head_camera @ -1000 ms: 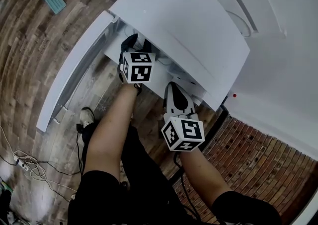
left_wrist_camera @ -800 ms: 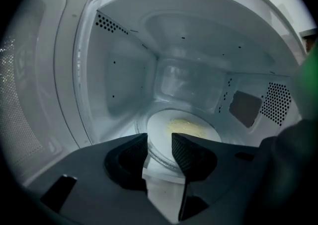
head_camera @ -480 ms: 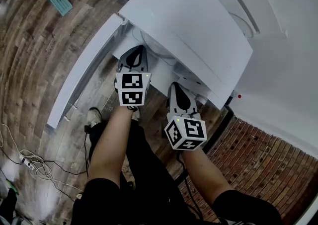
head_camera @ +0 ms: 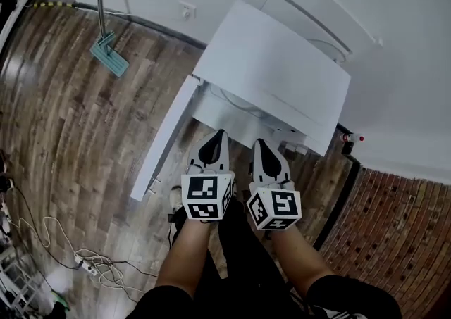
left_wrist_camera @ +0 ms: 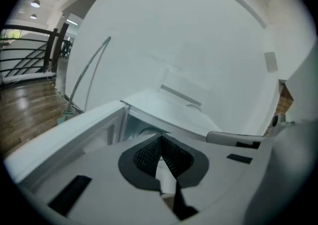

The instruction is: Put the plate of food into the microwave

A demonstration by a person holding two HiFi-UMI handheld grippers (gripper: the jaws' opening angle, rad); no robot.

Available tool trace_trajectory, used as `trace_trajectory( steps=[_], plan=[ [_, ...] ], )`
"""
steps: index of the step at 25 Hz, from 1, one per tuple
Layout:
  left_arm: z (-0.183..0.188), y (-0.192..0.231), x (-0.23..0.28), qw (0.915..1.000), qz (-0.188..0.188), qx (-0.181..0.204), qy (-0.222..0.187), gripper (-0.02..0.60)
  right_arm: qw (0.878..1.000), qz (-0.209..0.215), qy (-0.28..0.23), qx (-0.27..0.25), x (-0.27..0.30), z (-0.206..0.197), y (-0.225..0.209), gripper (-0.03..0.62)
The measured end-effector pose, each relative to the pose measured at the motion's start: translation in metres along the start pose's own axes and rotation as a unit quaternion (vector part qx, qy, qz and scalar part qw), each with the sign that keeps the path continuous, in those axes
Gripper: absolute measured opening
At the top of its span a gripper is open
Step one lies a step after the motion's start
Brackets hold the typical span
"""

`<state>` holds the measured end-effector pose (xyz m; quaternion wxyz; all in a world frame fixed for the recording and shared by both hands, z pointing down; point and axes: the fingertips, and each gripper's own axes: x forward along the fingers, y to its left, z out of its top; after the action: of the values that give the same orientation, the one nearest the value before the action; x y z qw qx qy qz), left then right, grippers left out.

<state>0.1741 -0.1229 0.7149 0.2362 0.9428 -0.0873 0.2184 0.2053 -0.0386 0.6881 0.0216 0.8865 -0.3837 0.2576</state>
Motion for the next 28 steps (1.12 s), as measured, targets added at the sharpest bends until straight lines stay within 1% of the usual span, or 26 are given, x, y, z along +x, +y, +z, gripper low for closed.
trace_trajectory(
  steps=[3, 6, 9, 11, 15, 20, 24, 28],
  plan=[
    [0.044, -0.019, -0.035, 0.9997, -0.016, 0.019, -0.007, -0.003, 1.0, -0.009, -0.022, 0.006, -0.026, 0.036, 0.014, 0.006],
    [0.096, -0.042, -0.077, 0.9985, -0.032, 0.039, -0.019, -0.002, 0.999, -0.018, -0.044, 0.012, -0.06, 0.08, 0.03, 0.006],
    [0.153, -0.064, -0.108, 0.9954, -0.05, 0.07, -0.043, -0.003, 0.996, -0.024, -0.088, 0.023, -0.084, 0.137, 0.043, 0.006],
    [0.183, -0.079, -0.127, 0.9929, -0.06, 0.088, -0.052, -0.002, 0.992, -0.027, -0.117, 0.039, -0.102, 0.171, 0.052, 0.006],
    [0.22, -0.102, -0.17, 0.9894, -0.07, 0.113, -0.058, -0.002, 0.986, -0.02, -0.15, 0.073, -0.146, 0.217, 0.072, 0.006],
    [0.259, -0.117, -0.211, 0.9862, -0.077, 0.126, -0.075, -0.003, 0.98, -0.033, -0.189, 0.045, -0.191, 0.267, 0.089, 0.006],
    [0.269, -0.129, -0.241, 0.98, -0.079, 0.162, -0.085, -0.002, 0.975, -0.038, -0.214, 0.035, -0.217, 0.286, 0.102, 0.006],
    [0.276, -0.134, -0.255, 0.9787, -0.096, 0.158, -0.091, -0.003, 0.976, -0.04, -0.21, 0.031, -0.22, 0.291, 0.11, 0.006]
  ],
)
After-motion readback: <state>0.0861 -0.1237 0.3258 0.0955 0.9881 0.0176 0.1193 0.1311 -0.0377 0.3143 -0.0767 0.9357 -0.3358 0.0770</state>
